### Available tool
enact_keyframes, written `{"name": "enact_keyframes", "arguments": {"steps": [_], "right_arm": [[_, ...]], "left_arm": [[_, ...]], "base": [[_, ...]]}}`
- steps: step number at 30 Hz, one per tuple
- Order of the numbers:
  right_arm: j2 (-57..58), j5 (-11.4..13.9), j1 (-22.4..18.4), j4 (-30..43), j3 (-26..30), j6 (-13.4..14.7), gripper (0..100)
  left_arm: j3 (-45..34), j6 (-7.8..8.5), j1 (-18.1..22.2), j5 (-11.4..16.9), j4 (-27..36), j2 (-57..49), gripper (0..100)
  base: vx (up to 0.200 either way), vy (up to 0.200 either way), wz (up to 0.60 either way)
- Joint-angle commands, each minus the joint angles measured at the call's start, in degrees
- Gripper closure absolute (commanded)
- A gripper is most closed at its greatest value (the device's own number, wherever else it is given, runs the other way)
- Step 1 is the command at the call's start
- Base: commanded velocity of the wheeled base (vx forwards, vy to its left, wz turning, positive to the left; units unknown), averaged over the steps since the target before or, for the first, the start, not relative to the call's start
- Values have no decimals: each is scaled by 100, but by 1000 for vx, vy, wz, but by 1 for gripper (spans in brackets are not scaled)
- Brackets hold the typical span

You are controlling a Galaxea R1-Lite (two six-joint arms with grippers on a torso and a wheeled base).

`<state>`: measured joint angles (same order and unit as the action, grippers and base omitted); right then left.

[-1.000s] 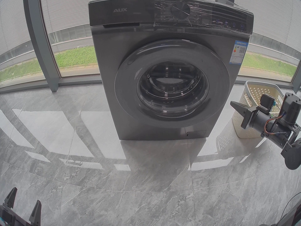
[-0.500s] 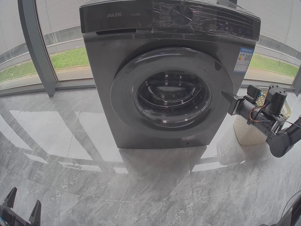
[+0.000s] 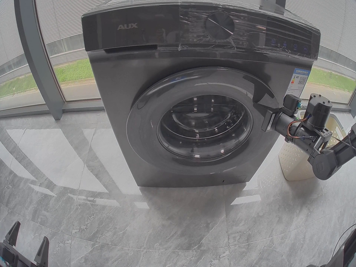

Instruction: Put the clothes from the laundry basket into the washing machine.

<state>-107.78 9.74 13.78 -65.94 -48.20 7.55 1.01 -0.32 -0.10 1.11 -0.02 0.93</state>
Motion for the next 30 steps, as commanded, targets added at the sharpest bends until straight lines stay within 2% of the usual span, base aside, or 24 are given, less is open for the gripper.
{"name": "enact_keyframes", "arguments": {"steps": [1, 6, 8, 12, 16, 17, 18, 21, 24, 28, 30], "right_arm": [[73, -95, -6, -130, 13, 10, 100], [301, -42, 152, -165, 364, -25, 100], [600, 116, 407, -200, 821, -43, 100], [1391, 687, 820, -200, 1964, -51, 100], [2217, 784, 1075, -200, 2913, -60, 100], [2217, 784, 1075, -200, 2913, -60, 0], [2701, 784, 1127, -165, 3168, -69, 0], [3263, 784, 1092, -15, 3414, -122, 0], [4098, 784, 1013, 582, 3722, -368, 0], [5302, 740, 908, 1646, 3976, -447, 0], [5953, 678, 609, 2261, 3985, -535, 0]], "left_arm": [[-101, -3, 1, -5, 2, -93, 0], [-101, -3, 1, 3, 2, -93, 0], [-101, -3, 1, -5, 2, -93, 0], [-101, -3, 1, -5, 2, -93, 0], [-101, 14, 1, -5, 2, -93, 0], [-101, 14, 1, -5, 2, -93, 0], [-101, 5, 1, -5, 2, -93, 0], [-101, -3, 1, -5, 2, -93, 0], [-101, -3, 1, -5, 2, -93, 0], [-101, -3, 1, -5, 2, -93, 0], [-101, -12, 1, -5, 2, -93, 0]], "base": [[0, 0, 0], [0, 0, 0], [0, 0, 0], [0, 0, 0], [0, 0, 0], [0, 0, 0], [0, 0, 0], [0, 0, 0], [0, 0, 0], [0, 0, 0], [0, 0, 0]]}}
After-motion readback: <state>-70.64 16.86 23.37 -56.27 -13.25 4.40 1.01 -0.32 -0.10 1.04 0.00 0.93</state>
